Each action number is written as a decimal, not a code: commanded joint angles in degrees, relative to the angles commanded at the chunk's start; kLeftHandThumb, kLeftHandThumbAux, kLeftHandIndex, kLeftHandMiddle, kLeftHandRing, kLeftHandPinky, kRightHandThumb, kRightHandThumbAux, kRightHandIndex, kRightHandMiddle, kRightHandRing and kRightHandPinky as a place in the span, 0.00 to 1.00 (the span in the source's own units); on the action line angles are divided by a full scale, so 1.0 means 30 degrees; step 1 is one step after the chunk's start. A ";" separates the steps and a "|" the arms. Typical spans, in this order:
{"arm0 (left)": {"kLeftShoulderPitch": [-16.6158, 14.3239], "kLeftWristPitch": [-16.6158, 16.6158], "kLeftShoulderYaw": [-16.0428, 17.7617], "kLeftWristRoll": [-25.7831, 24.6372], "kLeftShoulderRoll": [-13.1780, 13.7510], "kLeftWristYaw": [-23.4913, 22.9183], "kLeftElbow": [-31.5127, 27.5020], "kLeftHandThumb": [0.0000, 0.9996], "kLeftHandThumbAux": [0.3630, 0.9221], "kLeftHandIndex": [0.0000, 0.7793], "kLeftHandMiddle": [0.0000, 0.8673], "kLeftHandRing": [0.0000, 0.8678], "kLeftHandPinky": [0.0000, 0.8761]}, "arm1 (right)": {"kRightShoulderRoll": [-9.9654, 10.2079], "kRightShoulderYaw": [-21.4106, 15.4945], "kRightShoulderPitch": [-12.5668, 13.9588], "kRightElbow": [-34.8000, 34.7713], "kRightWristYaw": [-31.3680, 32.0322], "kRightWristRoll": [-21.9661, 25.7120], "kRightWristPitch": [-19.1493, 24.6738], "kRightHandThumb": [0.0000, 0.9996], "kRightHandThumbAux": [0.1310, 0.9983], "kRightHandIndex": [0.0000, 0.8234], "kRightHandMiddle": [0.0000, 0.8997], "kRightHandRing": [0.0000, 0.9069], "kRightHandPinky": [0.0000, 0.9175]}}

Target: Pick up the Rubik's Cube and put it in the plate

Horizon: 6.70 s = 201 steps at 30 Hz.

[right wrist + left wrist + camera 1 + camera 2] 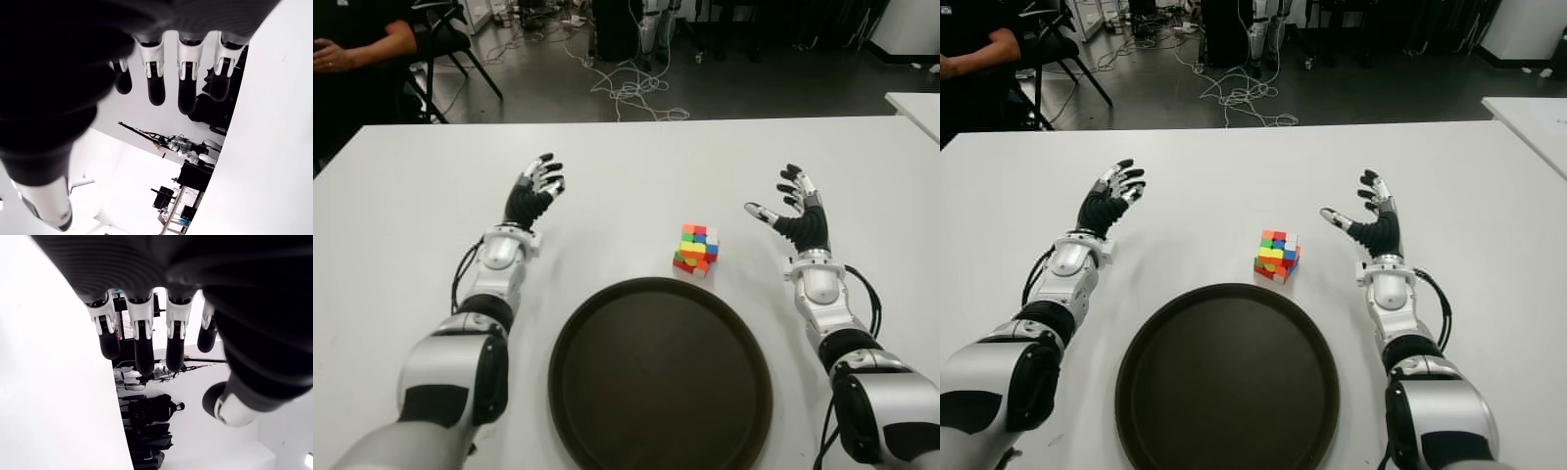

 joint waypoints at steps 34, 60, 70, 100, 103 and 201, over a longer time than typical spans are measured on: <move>-0.0051 0.0236 0.0098 -0.0076 -0.0006 -0.0171 0.0031 0.08 0.50 0.15 0.22 0.19 0.16 | 0.0057 -0.0234 -0.0039 0.0035 0.0444 0.0280 0.0020 0.04 0.69 0.12 0.20 0.20 0.20; -0.0033 0.0290 0.0035 -0.0019 0.0014 -0.0227 0.0025 0.11 0.55 0.21 0.28 0.24 0.22 | 0.0066 -0.0437 -0.0005 0.0094 0.0831 0.0458 -0.0062 0.04 0.66 0.11 0.18 0.19 0.20; -0.0042 0.0238 -0.0244 0.0279 0.0065 0.0048 0.0003 0.09 0.51 0.26 0.31 0.26 0.23 | 0.0077 -0.0414 0.0021 0.0040 0.0763 0.0450 -0.0161 0.04 0.68 0.12 0.19 0.20 0.20; -0.0081 0.0375 -0.0297 0.0237 0.0050 -0.0256 -0.0038 0.11 0.55 0.29 0.33 0.29 0.27 | -0.0128 -0.0261 -0.0045 0.0027 0.1087 0.0388 0.0276 0.06 0.64 0.13 0.21 0.21 0.20; -0.0078 0.0335 -0.0316 0.0256 0.0047 -0.0287 -0.0046 0.10 0.55 0.30 0.34 0.29 0.27 | -0.0182 -0.0271 -0.0044 0.0021 0.1305 0.0420 0.0245 0.06 0.64 0.13 0.21 0.21 0.20; -0.0180 0.0572 -0.0713 0.0353 -0.0063 0.0065 -0.0062 0.04 0.53 0.32 0.34 0.30 0.29 | -0.1769 0.1199 -0.2315 -0.1410 0.1834 -0.1594 -0.0078 0.00 0.60 0.27 0.28 0.28 0.26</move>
